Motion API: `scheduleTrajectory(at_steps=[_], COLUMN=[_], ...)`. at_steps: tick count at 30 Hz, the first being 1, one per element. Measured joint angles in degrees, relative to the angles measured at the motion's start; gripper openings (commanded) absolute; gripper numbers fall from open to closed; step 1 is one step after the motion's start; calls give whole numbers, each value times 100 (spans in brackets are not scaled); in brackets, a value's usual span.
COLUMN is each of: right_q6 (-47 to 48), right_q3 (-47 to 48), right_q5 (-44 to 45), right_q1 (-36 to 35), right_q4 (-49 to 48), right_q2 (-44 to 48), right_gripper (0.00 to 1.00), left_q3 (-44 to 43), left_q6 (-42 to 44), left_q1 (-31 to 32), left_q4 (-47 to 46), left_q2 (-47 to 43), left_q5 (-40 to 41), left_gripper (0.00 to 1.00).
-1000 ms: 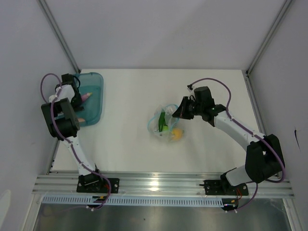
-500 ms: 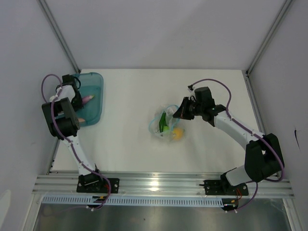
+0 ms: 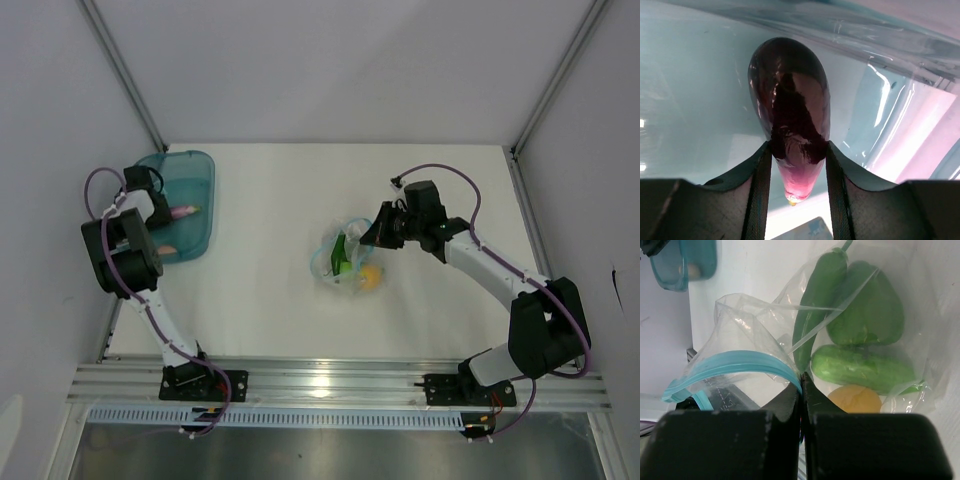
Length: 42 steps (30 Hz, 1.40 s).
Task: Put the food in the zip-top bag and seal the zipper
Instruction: Pick up the fake vegetable from the bin, then place the fake vegetable in the zipper food storage bag.
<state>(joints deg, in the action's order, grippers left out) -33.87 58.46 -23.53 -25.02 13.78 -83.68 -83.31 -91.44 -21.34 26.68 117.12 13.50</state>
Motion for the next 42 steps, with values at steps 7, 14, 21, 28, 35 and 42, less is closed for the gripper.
scheduleTrajectory(at_steps=[7,14,21,28,35,42], right_q6=[4,4,7,48,48,46], right_q3=[2,4,31,260,391,693], right_q5=[37,37,127,319,588,802], right_q1=[0,0,0,-42,-275,-509], right_q4=[26,109,271,487,601,807], right_q2=[0,0,0,-7,-52,-208], right_gripper=[0,0,0,0,0,0], left_q3=[667,1266,1639,2396,3464,4389], left_q6=[0,-9,44,422,1266,1554], left_q1=[-87,-116,-170,-236,-181,289], left_q4=[-372,-949,-1453,-2238,-3377,-4789], left_q2=[-529,-1211,-1812,-2763,-4365,-4839], left_q5=[-385,-863,-1283,-2072,-2859,-4310], left_gripper=[0,1,1,1,1,1])
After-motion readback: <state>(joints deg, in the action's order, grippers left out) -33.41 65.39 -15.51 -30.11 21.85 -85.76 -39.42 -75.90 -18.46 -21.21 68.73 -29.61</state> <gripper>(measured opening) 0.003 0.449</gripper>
